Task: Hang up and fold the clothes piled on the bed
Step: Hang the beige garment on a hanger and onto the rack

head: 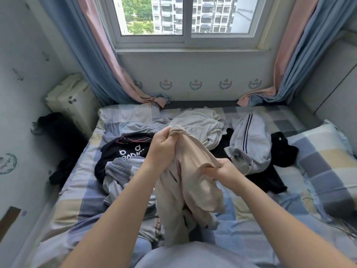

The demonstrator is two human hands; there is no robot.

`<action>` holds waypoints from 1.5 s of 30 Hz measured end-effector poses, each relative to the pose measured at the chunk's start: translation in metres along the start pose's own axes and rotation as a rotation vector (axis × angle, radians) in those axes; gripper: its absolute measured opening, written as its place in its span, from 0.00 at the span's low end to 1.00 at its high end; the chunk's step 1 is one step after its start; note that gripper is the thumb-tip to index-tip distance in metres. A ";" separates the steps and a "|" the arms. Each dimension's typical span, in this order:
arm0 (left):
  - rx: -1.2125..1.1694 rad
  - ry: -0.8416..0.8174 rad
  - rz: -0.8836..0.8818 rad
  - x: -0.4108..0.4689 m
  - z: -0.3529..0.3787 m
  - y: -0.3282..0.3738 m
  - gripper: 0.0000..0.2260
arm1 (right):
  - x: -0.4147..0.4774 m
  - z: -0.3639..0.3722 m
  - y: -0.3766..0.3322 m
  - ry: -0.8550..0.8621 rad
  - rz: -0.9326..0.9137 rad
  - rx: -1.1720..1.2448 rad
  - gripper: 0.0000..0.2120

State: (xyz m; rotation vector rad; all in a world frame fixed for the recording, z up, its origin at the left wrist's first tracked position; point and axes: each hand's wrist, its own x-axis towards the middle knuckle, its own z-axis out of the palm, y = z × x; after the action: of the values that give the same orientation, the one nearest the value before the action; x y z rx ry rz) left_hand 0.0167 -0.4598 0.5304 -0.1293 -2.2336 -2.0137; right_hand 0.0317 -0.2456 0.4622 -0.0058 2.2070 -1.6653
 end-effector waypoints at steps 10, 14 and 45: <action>-0.073 0.512 -0.158 0.012 -0.083 -0.004 0.13 | -0.018 -0.010 0.022 -0.187 0.034 -0.005 0.09; 0.216 0.352 -0.208 0.009 -0.096 -0.012 0.07 | -0.022 -0.005 0.004 -0.035 -0.086 -0.041 0.07; 0.031 0.117 -0.401 -0.013 -0.044 -0.020 0.19 | -0.019 0.015 -0.019 0.052 0.030 0.148 0.11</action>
State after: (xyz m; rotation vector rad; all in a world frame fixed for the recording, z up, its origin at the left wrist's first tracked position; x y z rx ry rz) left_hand 0.0287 -0.5054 0.5131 0.4633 -2.3602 -2.0981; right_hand 0.0500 -0.2603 0.4820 0.1100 2.1041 -1.8271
